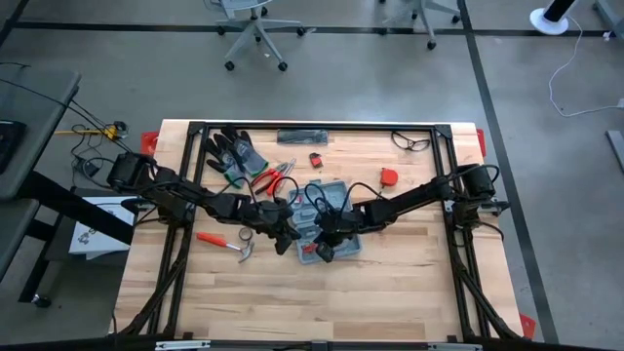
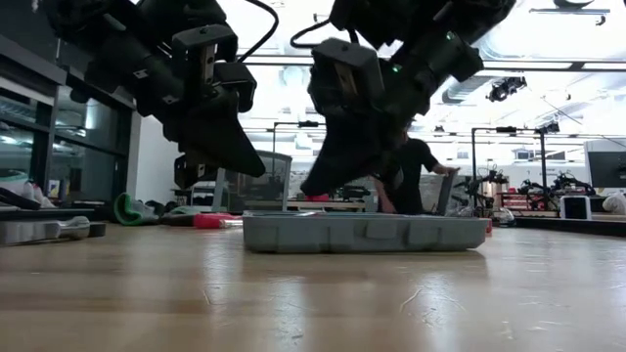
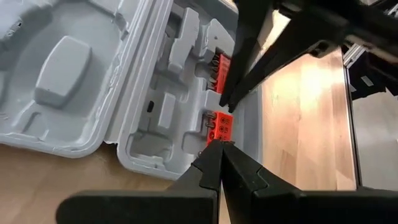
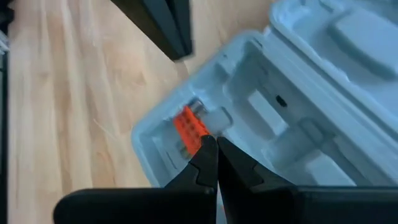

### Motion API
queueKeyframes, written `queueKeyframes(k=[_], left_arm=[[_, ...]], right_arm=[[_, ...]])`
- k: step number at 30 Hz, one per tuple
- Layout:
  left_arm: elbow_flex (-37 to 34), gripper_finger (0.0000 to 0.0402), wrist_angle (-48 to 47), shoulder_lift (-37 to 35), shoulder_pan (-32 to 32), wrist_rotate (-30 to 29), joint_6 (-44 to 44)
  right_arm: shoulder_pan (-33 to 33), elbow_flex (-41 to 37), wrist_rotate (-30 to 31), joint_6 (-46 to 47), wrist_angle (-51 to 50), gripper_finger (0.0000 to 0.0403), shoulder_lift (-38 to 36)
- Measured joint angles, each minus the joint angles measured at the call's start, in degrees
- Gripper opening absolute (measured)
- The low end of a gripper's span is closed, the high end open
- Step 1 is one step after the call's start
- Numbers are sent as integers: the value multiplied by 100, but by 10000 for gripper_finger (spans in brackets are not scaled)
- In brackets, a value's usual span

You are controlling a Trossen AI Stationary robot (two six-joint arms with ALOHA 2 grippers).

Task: Prefit tool cases
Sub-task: Put the screwdriver bit set into the gray prefit tool case

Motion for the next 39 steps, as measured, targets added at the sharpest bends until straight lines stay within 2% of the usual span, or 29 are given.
queueKeyframes(k=[24, 29, 39], left_arm=[[4, 0, -159, -2, 0, -16, 37], [4, 0, -182, -2, 0, -16, 16], [4, 0, -267, -2, -7, 30, 14]], right_arm=[[86, 94, -11, -59, -40, 0, 261], [188, 94, 244, -45, -38, 0, 264], [50, 94, 284, -28, -12, 0, 197]])
